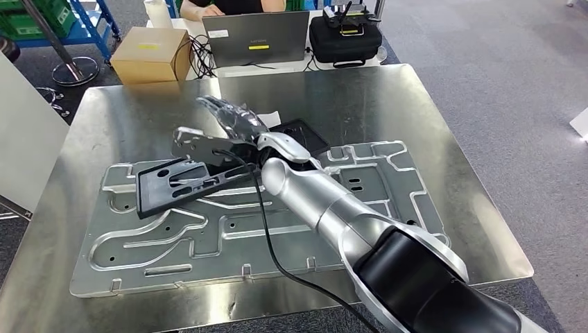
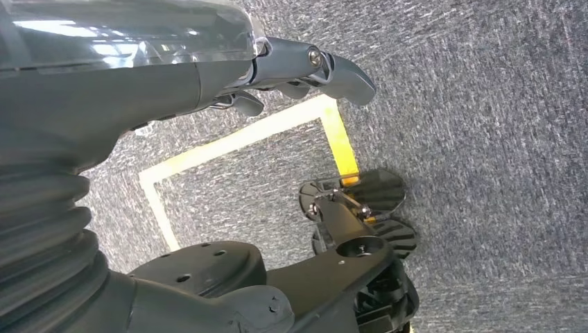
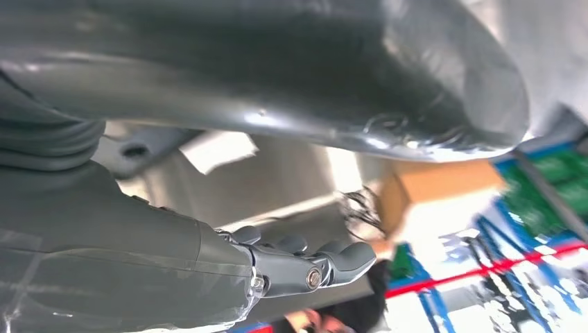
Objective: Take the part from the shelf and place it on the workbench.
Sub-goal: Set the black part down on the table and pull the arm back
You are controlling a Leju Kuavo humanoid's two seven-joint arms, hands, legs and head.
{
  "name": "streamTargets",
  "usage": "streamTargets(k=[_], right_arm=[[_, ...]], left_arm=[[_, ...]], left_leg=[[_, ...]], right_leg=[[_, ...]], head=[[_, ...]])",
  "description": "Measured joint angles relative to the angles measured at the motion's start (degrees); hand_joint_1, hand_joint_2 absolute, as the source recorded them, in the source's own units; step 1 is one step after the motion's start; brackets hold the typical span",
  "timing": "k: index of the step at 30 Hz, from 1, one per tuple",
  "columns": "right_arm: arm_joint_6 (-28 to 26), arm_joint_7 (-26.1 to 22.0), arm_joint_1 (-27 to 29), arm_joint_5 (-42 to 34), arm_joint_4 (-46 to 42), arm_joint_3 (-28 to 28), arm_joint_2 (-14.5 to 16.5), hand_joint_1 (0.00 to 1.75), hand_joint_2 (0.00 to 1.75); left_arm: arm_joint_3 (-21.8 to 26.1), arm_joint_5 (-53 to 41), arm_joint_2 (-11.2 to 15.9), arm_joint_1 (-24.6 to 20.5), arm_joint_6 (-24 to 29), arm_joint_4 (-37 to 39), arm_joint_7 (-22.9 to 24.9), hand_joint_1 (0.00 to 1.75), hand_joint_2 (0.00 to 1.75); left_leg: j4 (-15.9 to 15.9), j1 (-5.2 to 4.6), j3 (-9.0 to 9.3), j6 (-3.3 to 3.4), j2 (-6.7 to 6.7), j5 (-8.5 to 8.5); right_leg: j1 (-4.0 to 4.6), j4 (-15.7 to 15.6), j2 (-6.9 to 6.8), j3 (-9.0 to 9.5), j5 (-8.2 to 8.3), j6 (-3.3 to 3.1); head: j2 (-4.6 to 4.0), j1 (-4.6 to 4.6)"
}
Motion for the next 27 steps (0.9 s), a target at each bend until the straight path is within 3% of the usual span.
streamTargets(k=[13,19,23,27], right_arm=[[2.4,2.2,-4.6,-3.9,-8.2,-3.5,-1.2,0.00,0.00],[2.3,-0.4,-4.3,-6.5,-10.2,-4.3,-2.2,0.00,0.00],[2.3,-1.0,-3.2,-7.9,-13.7,-4.5,-3.1,0.00,0.00],[2.3,-1.0,-2.4,-8.5,-15.2,-4.5,-3.6,0.00,0.00]], left_arm=[[0.0,0.4,0.0,0.5,0.3,0.0,-1.1,0.00,1.75],[0.0,0.9,0.0,0.6,0.0,0.0,-1.8,0.00,1.75],[0.1,2.2,0.0,0.8,-0.6,0.0,-3.2,0.00,0.00],[0.2,3.1,0.0,0.9,-1.2,0.0,-4.3,0.00,0.00]], left_leg=[[0.0,-0.04,-0.01,0.01,-0.05,-0.01],[0.0,-0.04,-0.02,0.02,-0.04,-0.01],[0.0,-0.04,-0.02,0.02,-0.04,-0.02],[0.0,-0.04,-0.02,0.03,-0.05,-0.02]], right_leg=[[-0.03,0.0,-0.05,0.00,-0.01,0.00],[-0.03,0.0,-0.04,-0.01,0.00,0.00],[-0.03,0.0,-0.05,-0.02,-0.01,0.00],[-0.03,0.0,-0.05,-0.01,-0.01,0.00]], head=[[0.01,0.00],[0.01,0.00],[0.01,-0.01],[0.01,-0.01]])
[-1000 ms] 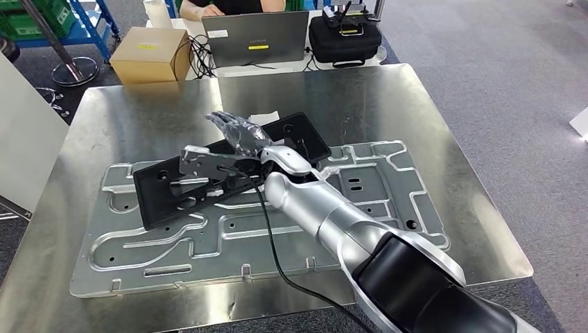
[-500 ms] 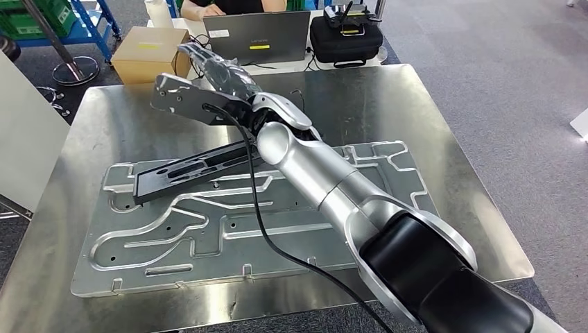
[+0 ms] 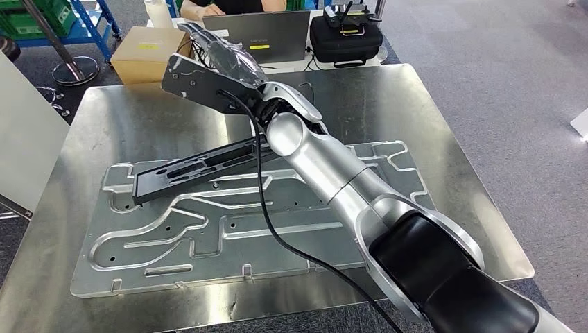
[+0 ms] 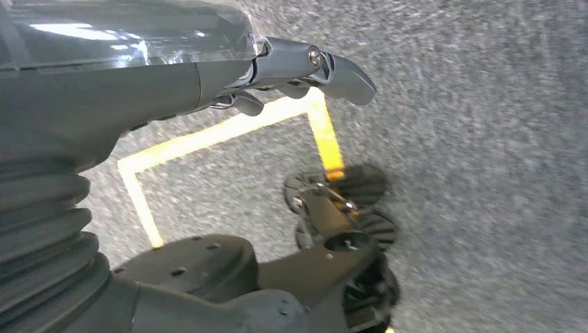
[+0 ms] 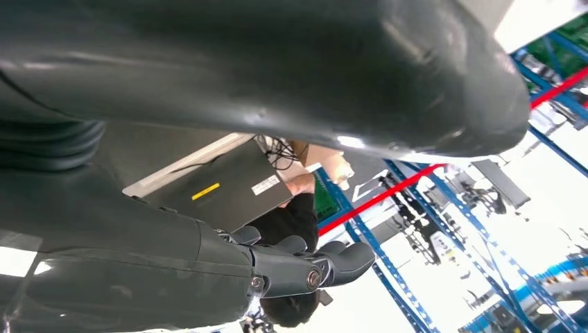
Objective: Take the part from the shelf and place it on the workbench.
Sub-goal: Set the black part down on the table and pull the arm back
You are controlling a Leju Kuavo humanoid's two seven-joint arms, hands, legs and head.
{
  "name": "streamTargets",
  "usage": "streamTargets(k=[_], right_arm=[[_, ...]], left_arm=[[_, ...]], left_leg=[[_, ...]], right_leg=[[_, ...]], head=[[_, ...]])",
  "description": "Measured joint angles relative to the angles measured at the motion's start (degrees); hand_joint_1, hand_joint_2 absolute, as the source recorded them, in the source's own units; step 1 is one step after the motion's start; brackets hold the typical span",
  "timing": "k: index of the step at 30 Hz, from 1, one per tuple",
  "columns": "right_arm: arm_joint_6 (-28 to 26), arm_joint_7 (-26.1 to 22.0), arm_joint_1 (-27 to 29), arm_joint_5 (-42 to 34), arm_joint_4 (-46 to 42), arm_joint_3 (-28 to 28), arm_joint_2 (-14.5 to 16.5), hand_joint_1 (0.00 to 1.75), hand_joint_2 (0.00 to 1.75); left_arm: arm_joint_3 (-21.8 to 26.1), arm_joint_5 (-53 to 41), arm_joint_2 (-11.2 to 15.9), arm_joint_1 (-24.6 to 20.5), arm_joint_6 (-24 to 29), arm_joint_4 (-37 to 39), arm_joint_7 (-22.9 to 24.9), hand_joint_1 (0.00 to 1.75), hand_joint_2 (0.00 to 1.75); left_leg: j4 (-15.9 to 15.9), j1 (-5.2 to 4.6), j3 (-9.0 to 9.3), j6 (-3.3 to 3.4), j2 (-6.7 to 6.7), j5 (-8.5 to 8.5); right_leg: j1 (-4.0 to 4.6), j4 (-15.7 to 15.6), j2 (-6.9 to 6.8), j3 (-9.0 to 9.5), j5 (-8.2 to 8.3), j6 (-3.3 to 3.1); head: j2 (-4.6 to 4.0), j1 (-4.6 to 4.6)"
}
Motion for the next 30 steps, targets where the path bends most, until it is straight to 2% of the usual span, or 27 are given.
streamTargets(k=[5,8,9,10,12,13,14,15,16,18,19,20,22,23,24,25,26,28,29,30], right_arm=[[-0.6,-0.8,1.8,-0.8,-1.9,0.0,-1.1,0.00,0.00],[-3.8,-4.7,7.4,-2.3,-8.4,-0.1,-3.3,0.00,0.00],[-4.9,-5.6,9.3,-2.5,-11.1,-0.2,-4.0,0.00,0.00],[-5.9,-6.3,11.3,-2.7,-13.9,-0.2,-4.8,0.00,0.00],[-7.2,-7.4,15.9,-3.2,-19.6,-0.3,-6.8,0.00,0.00],[-7.5,-7.8,18.5,-3.3,-22.4,-0.3,-7.9,0.00,0.00],[-7.7,-8.2,21.1,-3.3,-24.8,-0.2,-8.9,0.00,0.00],[-7.8,-8.6,23.5,-3.3,-26.9,-0.2,-9.7,0.00,0.00],[-8.0,-9.0,25.4,-3.3,-28.6,-0.2,-10.4,0.00,0.00],[-8.2,-9.6,27.7,-3.3,-31.1,-0.1,-11.2,0.00,0.00],[-8.3,-10.0,28.6,-3.2,-32.1,-0.1,-11.5,0.00,0.00],[-8.6,-10.3,29.6,-3.2,-32.9,-0.1,-11.8,0.00,0.00],[-9.4,-11.1,32.6,-3.3,-33.5,-0.1,-12.3,0.00,0.00],[-9.9,-11.7,34.2,-3.5,-33.5,-0.1,-12.5,0.00,0.00],[-10.1,-12.4,36.0,-3.6,-33.4,-0.1,-12.7,0.00,0.00],[-10.3,-13.1,37.6,-3.7,-33.2,0.0,-12.8,0.00,0.00],[-10.3,-13.8,39.1,-3.8,-33.0,0.0,-12.9,0.00,0.00],[-10.3,-14.7,41.9,-3.5,-32.4,0.3,-13.1,0.00,0.00],[-10.3,-14.9,43.0,-3.2,-32.1,0.5,-13.2,0.00,0.00],[-10.3,-15.0,43.9,-2.7,-31.9,0.7,-13.2,0.00,0.00]], left_arm=[[0.7,1.3,0.0,0.0,-0.3,0.0,-1.0,0.00,0.00],[2.3,3.6,0.0,0.3,-0.7,0.0,-2.1,0.00,0.00],[2.7,4.1,0.0,0.4,-0.6,0.0,-2.3,0.00,0.00],[3.1,4.4,0.0,0.6,-0.5,0.0,-2.6,0.00,0.00],[3.8,5.0,0.0,1.2,-0.1,0.0,-3.0,0.00,0.00],[4.1,5.1,0.1,1.6,0.2,0.0,-3.2,0.00,0.00],[4.5,5.3,0.1,2.0,0.5,0.0,-3.3,0.00,0.00],[4.8,5.4,0.2,2.3,0.8,0.0,-3.4,0.00,0.00],[5.1,5.6,0.2,2.6,1.0,0.0,-3.4,0.00,0.00],[5.4,5.5,0.2,2.7,1.1,0.0,-3.5,0.00,0.00],[5.5,5.1,-0.1,2.7,1.3,0.0,-3.4,0.00,0.00],[5.4,4.5,-0.7,2.6,2.1,0.0,-3.2,0.00,0.00],[5.0,3.0,-3.1,2.1,5.3,0.0,-2.4,0.00,0.00],[4.9,2.6,-4.3,1.7,7.0,0.0,-2.0,0.00,0.00],[4.7,2.3,-5.5,1.5,8.2,0.0,-1.8,0.00,0.00],[4.6,2.2,-6.5,1.3,8.9,0.1,-1.7,0.00,0.00],[4.5,2.2,-7.2,1.2,9.1,0.1,-1.7,0.00,0.00],[4.3,2.2,-8.2,1.0,9.2,0.2,-1.7,0.00,0.00],[4.3,2.2,-8.3,0.9,9.2,0.2,-1.7,0.00,0.00],[4.2,2.2,-8.4,1.0,9.2,0.2,-1.6,0.00,0.00]], left_leg=[[0.0,0.00,0.00,0.01,0.00,0.00],[-0.9,0.04,0.55,0.85,0.10,0.55],[-1.5,0.15,0.88,1.26,0.16,0.97],[-2.1,0.32,1.12,1.50,0.21,1.41],[-2.6,0.42,1.15,1.73,0.21,1.76],[-2.6,0.42,1.02,1.74,0.19,1.81],[-2.5,0.41,0.86,1.69,0.19,1.84],[-2.4,0.40,0.63,1.60,0.18,1.90],[-2.3,0.40,0.35,1.48,0.18,1.98],[-1.8,0.36,-0.30,1.13,0.19,2.14],[-1.6,0.35,-0.49,0.89,0.19,2.23],[-1.4,0.35,-0.58,0.61,0.16,2.35],[-1.5,0.32,-0.65,-0.08,-0.04,2.83],[-1.5,0.30,-0.78,-0.44,-0.16,2.84],[-1.0,0.31,-1.16,-0.88,-0.21,2.13],[0.3,0.43,-1.74,-1.30,-0.20,0.44],[2.8,0.73,-2.51,-1.72,-0.13,-2.11],[9.8,1.48,-4.14,-2.58,-0.02,-7.47],[12.7,1.85,-4.44,-2.95,0.01,-8.85],[14.1,2.19,-4.03,-3.29,0.04,-9.00]], right_leg=[[0.00,0.0,0.00,0.00,0.00,0.00],[-0.07,-0.5,0.02,0.44,0.07,0.98],[-0.12,0.1,0.06,0.38,-0.72,1.43],[-0.20,1.7,0.11,-0.14,-2.27,1.68],[-0.63,8.2,0.15,-2.52,-6.64,2.08],[-0.89,11.5,0.14,-3.72,-8.24,2.26],[-1.12,13.5,0.11,-4.31,-8.88,2.39],[-1.31,13.5,0.09,-3.96,-8.45,2.48],[-1.44,11.4,0.06,-2.55,-7.20,2.48],[-1.53,4.1,0.02,1.98,-4.62,2.26],[-1.40,1.4,0.01,3.57,-3.67,2.14],[-1.30,-0.3,0.00,4.51,-3.27,1.97],[-1.23,-1.0,-0.07,4.50,-2.67,1.65],[-1.47,-1.4,-0.22,4.43,-2.44,1.40],[-1.67,-1.7,-0.38,4.18,-1.98,1.12],[-1.90,-2.0,-0.51,3.80,-1.42,0.80],[-2.01,-2.1,-0.61,3.33,-0.89,0.58],[-2.06,-2.1,-0.64,2.09,0.06,0.45],[-2.11,-2.0,-0.67,1.38,0.56,0.57],[-2.20,-1.9,-0.71,0.61,1.06,0.76]], head=[[0.00,0.00],[0.00,-0.03],[0.00,-0.01],[-0.01,0.03],[-0.01,0.09],[-0.01,0.09],[0.00,0.10],[-0.01,0.09],[-0.01,0.10],[-0.01,0.06],[0.00,0.04],[0.00,0.04],[-0.01,0.06],[-0.01,0.14],[-0.01,0.17],[-0.01,0.12],[0.00,0.07],[0.00,-0.15],[0.00,-0.18],[0.00,-0.24]])
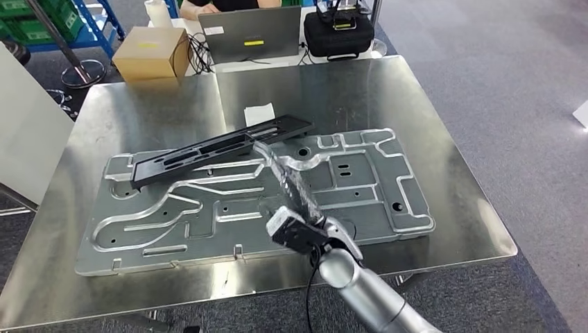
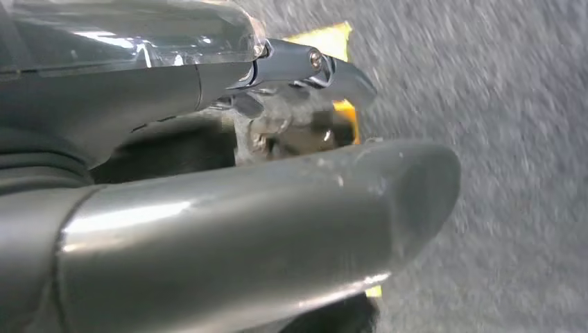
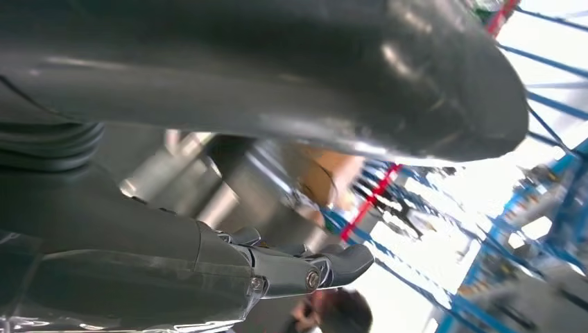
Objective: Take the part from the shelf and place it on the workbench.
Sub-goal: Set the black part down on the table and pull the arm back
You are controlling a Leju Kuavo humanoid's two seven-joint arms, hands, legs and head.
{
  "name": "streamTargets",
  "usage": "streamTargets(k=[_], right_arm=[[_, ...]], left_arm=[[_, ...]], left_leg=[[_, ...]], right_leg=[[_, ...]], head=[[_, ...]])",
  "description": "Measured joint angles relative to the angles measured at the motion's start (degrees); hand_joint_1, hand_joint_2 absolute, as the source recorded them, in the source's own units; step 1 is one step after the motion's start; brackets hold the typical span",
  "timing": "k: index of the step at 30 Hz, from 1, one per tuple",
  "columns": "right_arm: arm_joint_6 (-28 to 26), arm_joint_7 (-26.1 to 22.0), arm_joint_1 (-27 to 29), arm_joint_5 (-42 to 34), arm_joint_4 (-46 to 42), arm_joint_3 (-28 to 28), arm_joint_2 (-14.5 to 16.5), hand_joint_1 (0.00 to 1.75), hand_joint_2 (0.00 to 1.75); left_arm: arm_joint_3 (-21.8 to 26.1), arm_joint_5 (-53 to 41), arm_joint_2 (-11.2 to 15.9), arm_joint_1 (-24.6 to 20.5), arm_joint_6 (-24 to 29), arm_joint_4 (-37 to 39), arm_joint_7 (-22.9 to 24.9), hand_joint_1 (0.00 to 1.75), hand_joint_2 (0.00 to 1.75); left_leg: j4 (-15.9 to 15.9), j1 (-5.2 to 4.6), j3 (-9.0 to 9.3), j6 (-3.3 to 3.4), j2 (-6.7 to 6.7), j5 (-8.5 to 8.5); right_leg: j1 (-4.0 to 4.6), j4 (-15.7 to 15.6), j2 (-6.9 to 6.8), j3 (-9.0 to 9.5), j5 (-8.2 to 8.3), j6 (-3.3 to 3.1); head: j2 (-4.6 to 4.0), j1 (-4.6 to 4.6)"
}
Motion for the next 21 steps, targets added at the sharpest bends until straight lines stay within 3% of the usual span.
streamTargets(k=[1,3,4,6,8,9,10,11,13,14,15,16,18,20,21], right_arm=[[0.0,-0.1,0.8,0.5,0.2,0.3,0.0,0.00,0.00],[-0.3,-0.3,2.5,1.5,0.8,1.1,0.0,0.00,0.00],[-0.7,-0.5,3.3,2.0,1.1,1.5,0.0,0.00,0.00],[-1.7,-0.9,5.2,2.9,1.8,2.5,0.1,0.00,0.00],[-2.5,-1.2,6.8,3.1,2.8,3.2,0.2,0.00,0.00],[-2.7,-1.4,7.8,2.9,3.3,3.4,0.2,0.00,0.00],[-3.0,-1.6,8.9,2.6,3.7,3.4,0.2,0.00,0.00],[-3.2,-1.8,10.1,2.4,4.2,3.4,0.2,0.00,0.00],[-3.6,-2.1,12.2,2.3,4.9,3.0,0.2,0.00,0.00],[-3.7,-2.2,13.0,2.3,5.2,2.8,0.2,0.00,0.00],[-3.9,-2.3,13.7,2.3,5.5,2.5,0.1,0.00,0.00],[-4.0,-2.3,14.3,2.4,5.7,2.3,0.1,0.00,0.00],[-4.0,-2.4,15.1,2.5,6.0,1.9,0.1,0.00,0.00],[-4.0,-2.5,15.3,2.6,6.1,1.6,0.1,0.00,0.00],[-4.1,-2.5,15.4,2.6,6.1,1.4,0.1,0.00,0.00]], left_arm=[[0.0,0.1,0.0,0.1,0.1,0.0,0.2,0.00,0.00],[-0.1,0.3,0.0,0.4,0.3,0.0,0.6,0.00,0.00],[-0.1,0.3,0.1,0.7,0.4,0.0,0.7,0.00,0.00],[-0.1,0.3,0.2,1.5,0.4,0.0,0.5,0.00,0.00],[-0.1,0.3,0.2,2.2,0.3,0.0,0.4,0.00,0.00],[-0.1,0.2,0.2,2.4,0.2,0.0,0.4,0.00,0.00],[-0.1,0.1,0.2,2.5,0.1,0.0,0.5,0.00,0.00],[-0.1,0.0,0.3,2.6,0.1,0.1,0.6,0.00,0.00],[0.0,-0.1,0.4,2.7,0.0,0.1,0.7,0.00,0.00],[0.0,-0.3,0.5,2.8,0.0,0.1,0.8,0.00,0.00],[0.0,-0.4,0.5,2.9,0.0,0.1,0.9,0.00,0.00],[0.0,-0.6,0.5,3.0,0.0,0.1,1.0,0.00,0.00],[0.0,-0.8,0.5,3.1,0.0,0.1,1.1,0.00,0.00],[0.0,-0.9,0.5,3.1,0.0,0.1,1.2,0.00,0.00],[-0.1,-1.0,0.5,3.1,-0.1,0.1,1.2,0.00,0.00]], left_leg=[[-0.7,0.32,1.41,-0.30,0.03,1.02],[-7.5,0.83,6.90,-0.92,0.07,3.34],[-11.6,0.82,9.86,-1.01,-0.01,3.61],[-16.2,0.58,12.83,-0.52,-0.25,2.96],[-16.5,0.37,12.59,0.62,-0.34,3.48],[-16.5,0.37,12.27,1.15,-0.25,3.92],[-16.6,0.40,11.76,1.80,-0.15,4.50],[-16.7,0.41,11.18,2.39,-0.05,5.16],[-16.6,0.03,9.71,3.08,0.05,6.38],[-16.5,-0.22,8.90,3.19,0.10,7.01],[-16.5,-0.50,7.96,3.24,0.16,7.64],[-16.4,-0.77,7.03,3.27,0.21,8.23],[-16.0,-1.18,5.41,3.27,0.23,9.28],[-15.7,-1.46,4.49,3.03,0.21,10.08],[-15.6,-1.44,4.32,2.78,0.22,10.46]], right_leg=[[-0.17,0.1,-0.03,-0.80,0.50,0.28],[-0.54,0.5,-0.06,-2.14,1.34,0.99],[-0.65,0.8,-0.06,-2.53,1.68,1.40],[-0.64,0.8,-0.08,-2.57,2.38,2.23],[-0.69,0.6,-0.05,-2.39,3.05,3.06],[-0.77,0.9,0.02,-2.63,2.46,3.38],[-0.85,2.1,0.11,-3.11,0.75,3.58],[-0.90,4.4,0.20,-3.89,-1.96,3.69],[-0.79,11.4,0.36,-5.80,-7.89,3.74],[-0.70,14.7,0.39,-6.41,-9.34,3.72],[-0.59,16.7,0.41,-6.28,-9.35,3.61],[-0.44,16.9,0.41,-5.22,-8.26,3.36],[0.09,11.7,0.47,-0.11,-5.60,2.35],[0.72,3.7,0.49,5.86,-5.97,1.19],[0.98,1.0,0.50,7.59,-6.55,0.80]], head=[[0.00,-0.03],[0.00,-0.07],[0.00,-0.06],[0.00,0.02],[0.00,0.04],[0.00,-0.03],[0.00,0.06],[-0.01,0.16],[-0.01,0.42],[-0.01,0.47],[0.00,0.49],[0.00,0.49],[0.00,0.48],[-0.01,0.43],[-0.01,0.47]])
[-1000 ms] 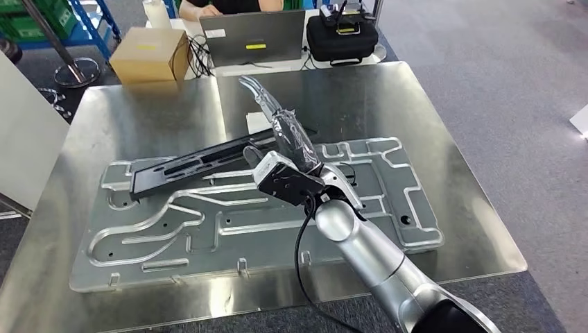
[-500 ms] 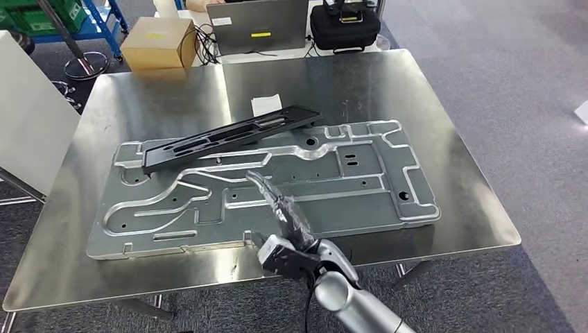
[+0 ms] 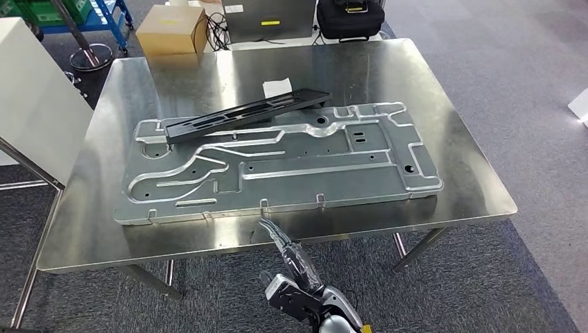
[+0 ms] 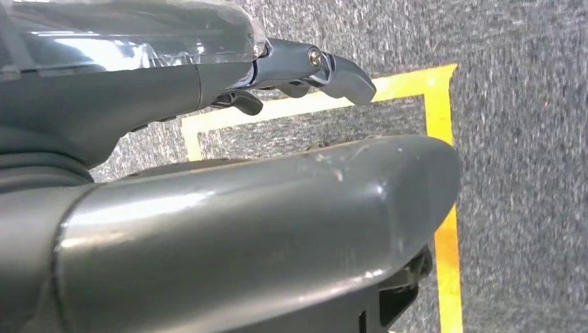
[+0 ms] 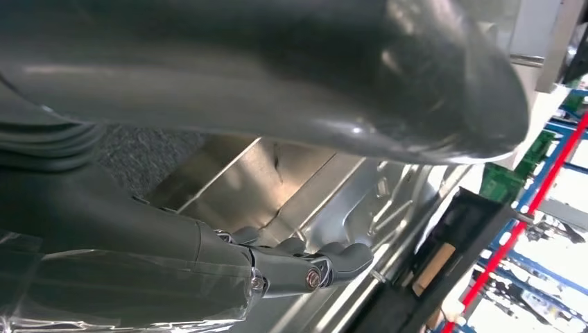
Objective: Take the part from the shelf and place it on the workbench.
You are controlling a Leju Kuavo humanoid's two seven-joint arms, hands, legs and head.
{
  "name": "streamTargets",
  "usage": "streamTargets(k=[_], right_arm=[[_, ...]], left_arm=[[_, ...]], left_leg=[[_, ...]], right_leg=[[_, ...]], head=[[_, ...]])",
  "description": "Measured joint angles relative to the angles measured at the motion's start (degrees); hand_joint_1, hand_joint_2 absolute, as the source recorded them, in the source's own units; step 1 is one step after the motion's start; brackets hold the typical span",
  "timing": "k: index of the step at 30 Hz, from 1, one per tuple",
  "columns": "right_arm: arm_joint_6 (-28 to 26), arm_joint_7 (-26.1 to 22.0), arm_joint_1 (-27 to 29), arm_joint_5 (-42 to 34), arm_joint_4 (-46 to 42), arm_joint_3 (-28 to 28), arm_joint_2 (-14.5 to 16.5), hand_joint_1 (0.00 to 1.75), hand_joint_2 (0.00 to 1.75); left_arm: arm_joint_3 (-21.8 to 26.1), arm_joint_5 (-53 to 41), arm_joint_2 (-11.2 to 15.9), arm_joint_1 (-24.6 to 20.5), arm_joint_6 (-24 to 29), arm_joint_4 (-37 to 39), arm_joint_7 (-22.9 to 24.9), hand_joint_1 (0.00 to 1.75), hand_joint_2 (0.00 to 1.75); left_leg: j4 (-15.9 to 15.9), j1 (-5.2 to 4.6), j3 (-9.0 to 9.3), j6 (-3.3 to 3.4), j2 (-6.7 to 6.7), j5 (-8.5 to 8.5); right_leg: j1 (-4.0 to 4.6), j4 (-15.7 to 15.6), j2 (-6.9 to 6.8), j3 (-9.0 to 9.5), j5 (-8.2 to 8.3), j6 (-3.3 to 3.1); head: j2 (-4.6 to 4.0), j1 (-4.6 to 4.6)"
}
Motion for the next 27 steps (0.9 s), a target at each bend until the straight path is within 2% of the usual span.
streamTargets(k=[1,3,4,5,6,7,8,9,10,11,12,13,14,15,16,18,19,20,21,22,23,24,25,26,27], right_arm=[[0.0,0.0,0.2,0.0,0.1,-0.2,0.0,0.00,0.00],[0.0,-0.2,0.7,0.2,0.3,-0.5,0.0,0.00,0.00],[0.1,-0.3,0.9,0.3,0.5,-0.6,0.1,0.00,0.00],[0.2,-0.6,1.1,0.3,0.7,-0.7,0.2,0.00,0.00],[0.5,-1.0,1.4,0.1,1.0,-0.8,0.2,0.00,0.00],[0.8,-1.5,1.8,-0.1,1.2,-0.9,0.2,0.00,0.00],[1.1,-1.9,2.2,-0.4,1.5,-1.1,0.3,0.00,0.00],[1.4,-2.2,2.7,-0.6,1.8,-1.3,0.2,0.00,0.00],[1.6,-2.4,3.0,-0.8,2.1,-1.5,0.2,0.00,0.00],[1.7,-2.5,3.2,-0.9,2.3,-1.7,0.2,0.00,0.00],[1.8,-2.6,3.4,-0.9,2.5,-1.8,0.2,0.00,0.00],[1.9,-2.6,3.6,-0.9,2.7,-1.9,0.2,0.00,0.00],[2.0,-2.7,3.7,-0.9,2.8,-2.0,0.2,0.00,0.00],[2.0,-2.8,3.8,-1.0,3.0,-2.1,0.2,0.00,0.00],[1.9,-2.9,4.0,-1.0,3.1,-2.3,0.2,0.00,0.00],[1.6,-3.1,4.2,-1.1,3.6,-2.5,0.2,0.00,0.00],[1.5,-3.2,4.3,-1.2,3.8,-2.7,0.2,0.00,0.00],[1.3,-3.3,4.5,-1.2,4.1,-2.9,0.2,0.00,0.00],[1.2,-3.3,4.6,-1.2,4.3,-3.0,0.2,0.00,0.00],[1.2,-3.3,4.7,-1.3,4.5,-3.2,0.2,0.00,0.00],[1.1,-3.3,4.7,-1.5,4.9,-3.3,0.2,0.00,0.00],[1.1,-3.2,4.8,-2.0,5.5,-3.5,0.2,0.00,0.00],[0.9,-3.1,4.8,-2.9,6.3,-3.8,0.2,0.00,0.00],[0.6,-3.2,4.9,-4.8,8.1,-4.5,0.2,0.00,0.00],[0.2,-3.6,4.8,-7.4,10.6,-5.5,0.3,0.00,0.00]], left_arm=[[0.0,-0.2,0.0,0.0,-0.1,0.0,0.0,0.00,0.00],[0.0,-0.5,0.0,0.1,-0.3,0.1,-0.1,0.00,0.00],[-0.1,-0.6,0.0,0.2,-0.4,0.1,-0.3,0.00,0.00],[-0.1,-0.7,0.0,0.2,-0.4,0.1,-0.4,0.00,0.00],[-0.1,-0.8,0.1,0.2,-0.4,0.1,-0.6,0.00,0.00],[-0.1,-0.8,0.1,0.2,-0.4,0.1,-0.7,0.00,0.00],[-0.1,-0.9,0.1,0.2,-0.4,0.1,-0.8,0.00,0.00],[-0.1,-0.9,0.1,0.2,-0.3,0.1,-0.8,0.00,0.00],[-0.2,-1.0,0.1,0.2,-0.2,0.1,-0.8,0.00,0.00],[-0.2,-1.1,0.1,0.2,0.0,0.1,-0.8,0.00,0.00],[-0.2,-1.2,0.1,0.2,0.2,0.1,-0.8,0.00,0.00],[-0.3,-1.4,0.1,0.1,0.3,0.1,-0.8,0.00,0.00],[-0.3,-1.6,0.1,0.1,0.5,0.1,-0.8,0.00,0.00],[-0.4,-1.8,0.1,0.0,0.6,0.1,-0.8,0.00,0.00],[-0.5,-2.0,0.1,0.0,0.7,0.1,-0.8,0.00,0.00],[-0.5,-2.4,0.1,0.0,1.0,0.1,-0.8,0.00,0.00],[-0.5,-2.5,0.2,0.1,1.1,0.1,-0.8,0.00,0.00],[-0.5,-2.6,0.2,0.1,1.1,0.1,-0.8,0.00,0.00],[-0.5,-2.7,0.2,0.0,1.1,0.1,-0.9,0.00,0.00],[-0.5,-2.7,0.2,0.0,1.2,0.1,-0.9,0.00,0.00],[-0.5,-2.9,0.3,0.0,1.1,0.1,-1.0,0.00,0.00],[-0.6,-3.1,0.3,0.1,1.1,0.1,-1.0,0.00,0.00],[-0.6,-3.4,0.3,0.1,1.1,0.1,-1.0,0.00,0.00],[-0.7,-3.7,0.3,0.1,1.1,0.1,-1.0,0.00,0.00],[-0.9,-3.9,0.3,0.1,1.1,0.1,-0.9,0.00,0.00]], left_leg=[[0.0,0.05,-0.12,-0.32,0.01,0.42],[-0.1,0.19,-0.35,-0.99,-0.05,0.86],[0.6,0.23,-0.80,-1.32,-0.08,-0.20],[2.3,0.32,-1.49,-1.69,-0.12,-2.37],[5.1,0.60,-2.35,-2.04,-0.12,-5.39],[8.6,0.86,-3.19,-2.40,-0.10,-8.37],[12.1,1.19,-3.69,-2.78,-0.10,-10.23],[14.6,1.48,-3.63,-3.13,-0.09,-10.54],[15.6,1.75,-2.84,-3.46,-0.09,-9.51],[14.7,2.02,-1.19,-3.79,-0.08,-7.73],[12.0,2.28,1.36,-4.10,-0.08,-6.23],[8.0,2.43,4.56,-4.41,-0.12,-6.10],[4.1,2.44,7.30,-4.27,-0.18,-6.79],[1.2,2.39,9.17,-3.95,-0.22,-7.82],[-0.4,2.22,10.00,-3.43,-0.26,-8.68],[-0.5,2.03,9.31,-2.01,-0.09,-8.15],[-0.5,1.96,8.77,-1.35,0.05,-7.56],[-0.6,1.90,8.06,-0.70,0.20,-6.86],[-0.6,1.82,7.24,-0.20,0.32,-6.12],[-0.5,1.64,6.34,0.12,0.38,-5.39],[-0.5,1.41,5.42,0.35,0.41,-4.64],[-0.5,1.14,4.49,0.48,0.44,-3.91],[-0.4,0.83,3.54,0.58,0.47,-3.19],[-0.4,0.52,2.58,0.65,0.46,-2.48],[-0.4,0.24,1.71,0.71,0.39,-1.80]], right_leg=[[0.21,-1.4,-0.03,0.67,-0.28,-0.24],[0.14,-2.1,-0.19,0.24,0.81,-0.66],[-0.07,-2.4,-0.32,-0.22,1.58,-0.95],[-0.34,-2.7,-0.46,-0.86,2.41,-1.18],[-0.52,-2.9,-0.60,-1.63,3.20,-1.32],[-0.58,-2.9,-0.65,-2.51,3.88,-1.39],[-0.63,-2.8,-0.76,-3.45,4.55,-1.31],[-0.68,-2.6,-0.89,-4.44,5.20,-1.14],[-0.79,-2.3,-0.98,-5.52,5.82,-0.92],[-0.96,-1.9,-1.03,-6.64,6.39,-0.63],[-1.14,-1.4,-1.00,-7.67,6.87,-0.26],[-1.23,-0.8,-0.95,-8.59,7.26,0.13],[-1.24,-0.3,-0.90,-9.22,7.61,0.54],[-1.18,0.1,-0.87,-9.56,8.00,0.96],[-1.11,0.2,-0.86,-9.70,8.45,1.34],[-1.27,0.1,-0.82,-9.80,9.14,2.11],[-1.41,0.5,-0.73,-10.19,8.28,2.40],[-1.54,2.0,-0.63,-10.89,6.21,2.62],[-1.59,4.7,-0.53,-11.84,3.20,2.73],[-1.55,8.2,-0.46,-12.94,0.00,2.77],[-1.49,12.0,-0.41,-13.78,-2.30,2.76],[-1.39,15.0,-0.35,-14.09,-3.09,2.65],[-1.23,16.5,-0.30,-13.62,-2.54,2.39],[-1.00,16.0,-0.26,-12.14,-1.07,1.94],[-0.67,13.6,-0.19,-9.67,0.47,1.29]], head=[[0.00,0.11],[0.01,0.40],[0.01,0.40],[0.01,0.31],[0.00,0.23],[0.00,0.14],[0.00,0.09],[0.00,0.10],[0.01,0.10],[0.01,0.09],[0.01,0.09],[0.00,0.02],[-0.01,-0.01],[-0.01,-0.01],[-0.01,-0.03],[0.01,0.01],[0.01,0.01],[0.01,0.06],[0.01,0.15],[0.01,0.26],[0.01,0.35],[0.01,0.41],[0.01,0.42],[0.01,0.42],[0.01,0.41]])
